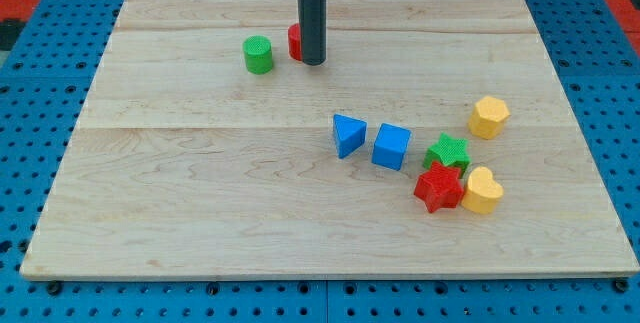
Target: Push the red circle green circle towards the top left side of the board
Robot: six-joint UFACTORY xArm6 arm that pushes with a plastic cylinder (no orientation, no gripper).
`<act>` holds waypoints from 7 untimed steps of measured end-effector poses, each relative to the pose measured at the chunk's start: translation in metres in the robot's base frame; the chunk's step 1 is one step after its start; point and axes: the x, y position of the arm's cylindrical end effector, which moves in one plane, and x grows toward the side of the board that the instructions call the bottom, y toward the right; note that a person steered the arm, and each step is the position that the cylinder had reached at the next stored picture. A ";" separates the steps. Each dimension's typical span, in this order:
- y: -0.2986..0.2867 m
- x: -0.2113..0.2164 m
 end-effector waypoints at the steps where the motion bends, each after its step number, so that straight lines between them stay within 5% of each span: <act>1: 0.003 0.000; 3: 0.026 0.000; 5: 0.070 -0.046; 7: 0.056 -0.060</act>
